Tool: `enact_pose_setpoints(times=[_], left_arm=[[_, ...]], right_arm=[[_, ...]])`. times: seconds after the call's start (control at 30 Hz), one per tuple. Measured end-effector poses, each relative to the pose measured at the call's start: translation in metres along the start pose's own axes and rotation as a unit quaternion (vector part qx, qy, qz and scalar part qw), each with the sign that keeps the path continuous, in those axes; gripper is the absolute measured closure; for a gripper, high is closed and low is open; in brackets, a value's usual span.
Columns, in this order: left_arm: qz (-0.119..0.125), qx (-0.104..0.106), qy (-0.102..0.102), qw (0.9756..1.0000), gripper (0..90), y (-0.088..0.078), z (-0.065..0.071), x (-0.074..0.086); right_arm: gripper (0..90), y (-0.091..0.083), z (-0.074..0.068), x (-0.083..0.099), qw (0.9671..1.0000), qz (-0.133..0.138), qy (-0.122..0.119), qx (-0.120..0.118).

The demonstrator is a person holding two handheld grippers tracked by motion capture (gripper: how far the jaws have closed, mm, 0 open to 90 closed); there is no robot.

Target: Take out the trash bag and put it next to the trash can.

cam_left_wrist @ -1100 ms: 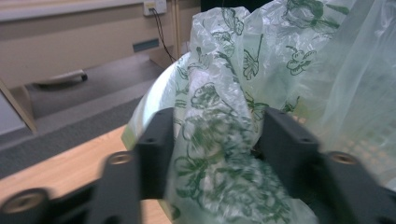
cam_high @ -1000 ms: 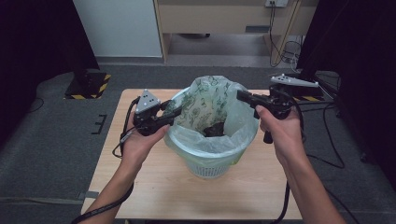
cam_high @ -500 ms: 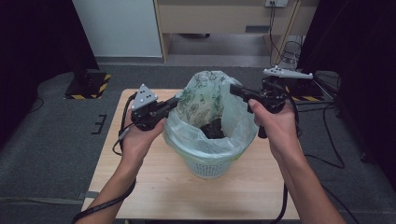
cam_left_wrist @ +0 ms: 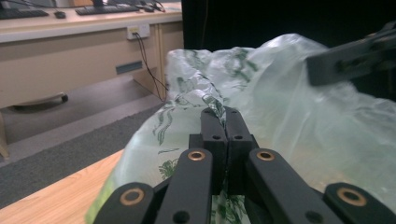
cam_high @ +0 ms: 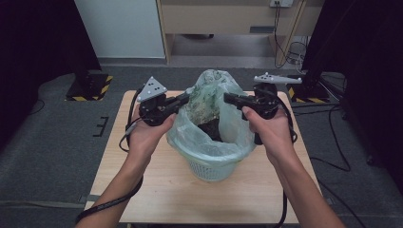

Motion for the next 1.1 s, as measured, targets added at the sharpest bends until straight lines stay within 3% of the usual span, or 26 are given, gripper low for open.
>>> enact_pose_setpoints(times=[0.33,0.83,1.1], left_arm=[[-0.009,0.022,-0.001,0.9997,89.3,0.018,0.013,-0.01],[0.002,0.046,-0.037,0.9982,89.1,0.029,0.011,-0.011],[0.01,0.057,-0.055,0.9968,89.0,0.033,0.007,-0.012]], right_arm=[[90.0,0.018,-0.005,0.014,0.9996,-0.027,-0.002,-0.006],[90.0,0.02,-0.016,0.012,0.9988,-0.033,0.007,-0.035],[90.0,0.028,-0.015,0.021,0.9976,-0.054,0.009,-0.042]])
Point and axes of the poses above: each handheld gripper's, and its own axes: y roughly forward along the jaws, x roughly out of its underside, z roughly to its right, the point moved 2 cm from there along y, roughly forward along the jaws, and after that the axes turned 14 degrees about y, right-handed, at the moved point
